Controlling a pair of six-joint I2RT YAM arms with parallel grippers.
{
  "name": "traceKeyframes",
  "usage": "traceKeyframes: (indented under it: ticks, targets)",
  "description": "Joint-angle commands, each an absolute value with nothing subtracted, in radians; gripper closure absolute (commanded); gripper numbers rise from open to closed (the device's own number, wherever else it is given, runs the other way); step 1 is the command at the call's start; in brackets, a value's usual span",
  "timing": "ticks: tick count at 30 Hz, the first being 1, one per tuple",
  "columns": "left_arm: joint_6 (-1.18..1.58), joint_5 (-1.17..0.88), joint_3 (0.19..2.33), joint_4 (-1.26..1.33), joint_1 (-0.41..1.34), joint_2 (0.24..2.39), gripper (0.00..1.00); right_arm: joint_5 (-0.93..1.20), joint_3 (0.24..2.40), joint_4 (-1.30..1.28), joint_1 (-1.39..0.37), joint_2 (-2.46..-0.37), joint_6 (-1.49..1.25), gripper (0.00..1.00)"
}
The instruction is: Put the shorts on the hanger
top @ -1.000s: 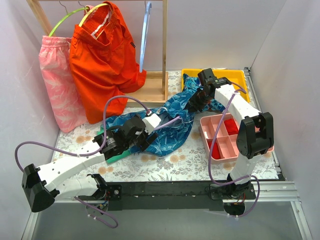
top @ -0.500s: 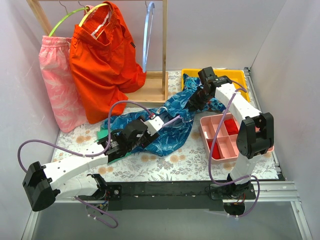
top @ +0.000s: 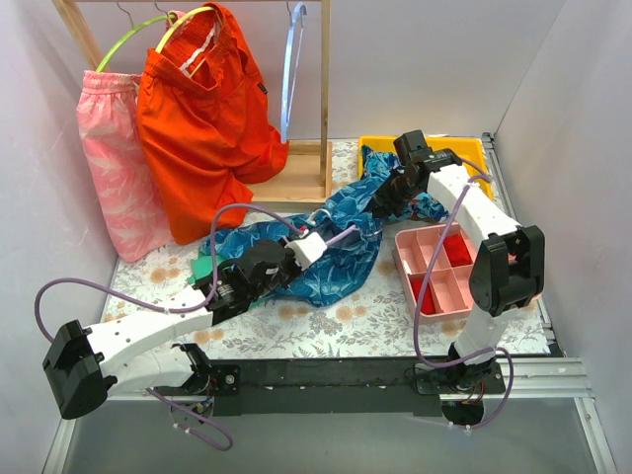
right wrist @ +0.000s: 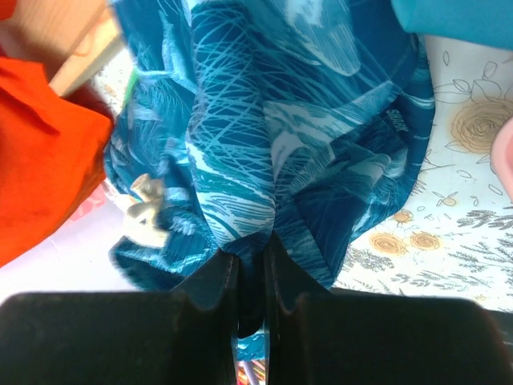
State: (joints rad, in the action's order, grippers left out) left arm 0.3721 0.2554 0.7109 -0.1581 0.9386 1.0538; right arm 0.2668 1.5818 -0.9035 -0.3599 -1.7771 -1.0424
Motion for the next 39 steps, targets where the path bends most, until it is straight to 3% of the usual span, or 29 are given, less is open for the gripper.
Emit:
traceKeyframes:
  ticks: [1,2,4,6,7,8,11,15,23,28,34,39]
  targets:
    - [0.39,0.213,0.713,-0.069,0.945,1.02,0.85,0.367,1.629,-0.893,-0.365,-1.7,-1.04,0.99]
    - [0.408,0.209,0.718,-0.069,0.945,1.017,0.99,0.379,1.629,-0.882,-0.365,-1.697,-1.026,0.99]
    - [0.432,0.201,0.735,-0.081,0.948,1.009,1.0,0.416,1.631,-0.85,-0.364,-1.687,-1.006,0.99]
    - [0.477,0.19,0.745,-0.104,0.95,0.986,1.0,0.443,1.631,-0.825,-0.364,-1.675,-0.974,0.91]
    - [0.494,0.183,0.75,-0.109,0.948,0.974,1.0,0.446,1.631,-0.792,-0.365,-1.663,-0.959,0.83]
    - [0.509,0.169,0.753,-0.121,0.948,0.953,1.0,0.449,1.629,-0.778,-0.365,-1.655,-0.951,0.64]
    - [0.586,0.132,0.773,-0.161,0.948,0.93,1.0,0.454,1.646,-0.724,-0.365,-1.623,-0.914,0.35]
    - [0.689,0.104,0.778,-0.195,0.95,0.885,1.0,0.443,1.718,-0.692,-0.365,-1.609,-0.845,0.22]
    - [0.88,0.098,0.795,-0.271,0.95,0.778,1.0,0.333,1.835,-0.579,-0.364,-1.549,-0.704,0.13]
    - [0.949,0.139,0.833,-0.313,0.948,0.729,1.0,0.341,1.769,-0.471,-0.368,-1.462,-0.606,0.13]
    - [1.046,0.189,0.917,-0.419,0.948,0.696,1.0,0.304,1.487,-0.319,-0.399,-1.197,-0.391,0.17]
    - [1.074,0.224,1.027,-0.505,0.948,0.684,1.0,0.105,1.321,-0.287,-0.618,-1.091,-0.244,0.23]
